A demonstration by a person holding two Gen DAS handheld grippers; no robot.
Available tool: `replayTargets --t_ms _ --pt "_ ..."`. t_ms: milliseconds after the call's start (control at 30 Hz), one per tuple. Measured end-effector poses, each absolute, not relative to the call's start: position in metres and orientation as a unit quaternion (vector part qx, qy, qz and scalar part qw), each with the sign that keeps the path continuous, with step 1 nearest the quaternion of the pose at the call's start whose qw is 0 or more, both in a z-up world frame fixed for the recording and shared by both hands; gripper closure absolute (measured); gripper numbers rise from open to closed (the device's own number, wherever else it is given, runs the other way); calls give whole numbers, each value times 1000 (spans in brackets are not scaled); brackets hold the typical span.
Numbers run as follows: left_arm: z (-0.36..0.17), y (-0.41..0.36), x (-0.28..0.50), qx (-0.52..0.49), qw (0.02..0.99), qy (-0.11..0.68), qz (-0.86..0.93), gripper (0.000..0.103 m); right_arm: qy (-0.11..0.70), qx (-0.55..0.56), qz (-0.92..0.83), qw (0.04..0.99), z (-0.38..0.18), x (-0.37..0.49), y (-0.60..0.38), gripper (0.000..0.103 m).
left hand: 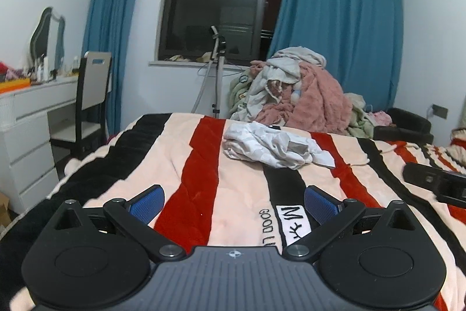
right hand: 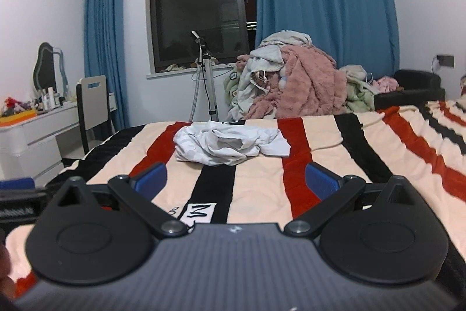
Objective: Fold clothes
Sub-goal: 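Move both grippers open toward the crumpled white T-shirt on the bed, then grasp the white T-shirt with the left gripper while the right gripper grasps another edge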
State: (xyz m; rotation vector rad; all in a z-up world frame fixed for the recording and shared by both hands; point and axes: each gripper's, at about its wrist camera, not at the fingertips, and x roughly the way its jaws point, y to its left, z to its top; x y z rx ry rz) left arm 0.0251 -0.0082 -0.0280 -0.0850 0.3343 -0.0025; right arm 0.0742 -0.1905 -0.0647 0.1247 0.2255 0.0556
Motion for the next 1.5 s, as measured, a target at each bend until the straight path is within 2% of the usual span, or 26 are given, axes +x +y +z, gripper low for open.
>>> replayTargets --t_ms 100,333,533,733,1000,1167,1333,1500 --pt "-33 -15 34 -39 984 172 -5 1 112 65 26 991 -67 77 -193 0" --pt "-10 -40 62 74 981 177 -11 1 103 64 -5 993 -56 84 -204 0" --pt "30 -31 80 48 981 185 -14 1 111 72 -33 991 -38 88 -219 0" --pt "38 -17 79 50 983 178 -15 1 103 110 -29 988 -13 94 -212 0" --pt "-3 -21 104 26 975 218 -46 1 110 104 -34 988 11 108 -209 0" --pt "-50 -57 157 21 963 259 -71 1 140 98 -31 985 -29 108 -221 0" --pt "-87 -98 239 39 963 259 -65 1 173 125 -33 976 -69 126 -247 0" --pt "-114 -120 329 18 964 260 -59 1 171 136 -33 975 -94 158 -249 0"
